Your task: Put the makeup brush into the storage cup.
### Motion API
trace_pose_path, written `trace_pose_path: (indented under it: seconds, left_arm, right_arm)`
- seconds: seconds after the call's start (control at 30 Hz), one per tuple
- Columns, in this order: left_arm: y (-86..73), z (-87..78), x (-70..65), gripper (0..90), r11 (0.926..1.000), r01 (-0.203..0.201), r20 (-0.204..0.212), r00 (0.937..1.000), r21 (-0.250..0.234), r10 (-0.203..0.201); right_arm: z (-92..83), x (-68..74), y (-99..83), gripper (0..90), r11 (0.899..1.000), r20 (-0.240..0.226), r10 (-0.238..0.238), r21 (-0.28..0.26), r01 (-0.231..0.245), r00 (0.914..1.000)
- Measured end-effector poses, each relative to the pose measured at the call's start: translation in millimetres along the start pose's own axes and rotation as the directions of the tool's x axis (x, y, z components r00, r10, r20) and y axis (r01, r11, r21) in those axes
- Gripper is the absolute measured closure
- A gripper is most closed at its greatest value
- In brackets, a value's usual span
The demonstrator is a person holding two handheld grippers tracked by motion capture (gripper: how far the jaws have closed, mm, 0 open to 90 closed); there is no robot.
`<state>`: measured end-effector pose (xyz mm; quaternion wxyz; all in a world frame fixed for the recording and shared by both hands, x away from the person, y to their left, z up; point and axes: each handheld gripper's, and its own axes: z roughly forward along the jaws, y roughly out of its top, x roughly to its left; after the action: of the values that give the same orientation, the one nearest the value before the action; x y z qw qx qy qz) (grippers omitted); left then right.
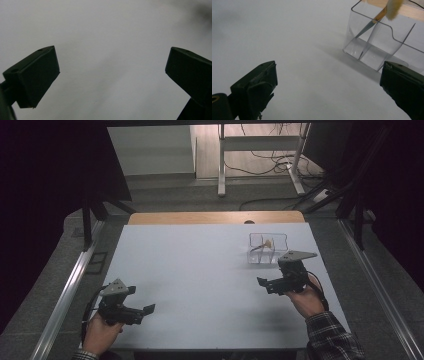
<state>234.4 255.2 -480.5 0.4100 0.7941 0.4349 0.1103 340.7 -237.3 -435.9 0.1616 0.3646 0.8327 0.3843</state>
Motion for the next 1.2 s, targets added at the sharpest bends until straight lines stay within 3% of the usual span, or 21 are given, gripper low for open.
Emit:
trace_pose_path:
  seconds: [0.3, 0.97, 1.2]
  left_arm:
    - [0.1, 0.1, -0.5, 0.0, 0.9998, -0.019, -0.024, 0.9995, 0.002, 0.019]
    - [-0.1, 0.5, -0.5, 0.0, 0.9996, -0.028, -0.041, 0.9988, 0.009, 0.028]
    - [-0.1, 0.5, -0.7, 0.0, 0.9995, -0.029, -0.043, 0.9986, 0.01, 0.029]
  right_arm:
    - [-2.3, 3.3, -6.4, 0.0, 1.0, -0.023, 0.0, 0.007, 0.0, 0.9997]
    - [-18.0, 11.6, -20.3, 0.0, 1.0, -0.027, -0.01, 0.014, 0.01, 0.9996]
    - [-24.1, 12.7, -27.6, 0.0, 0.999, -0.007, -0.026, 0.032, 0.026, 0.9996]
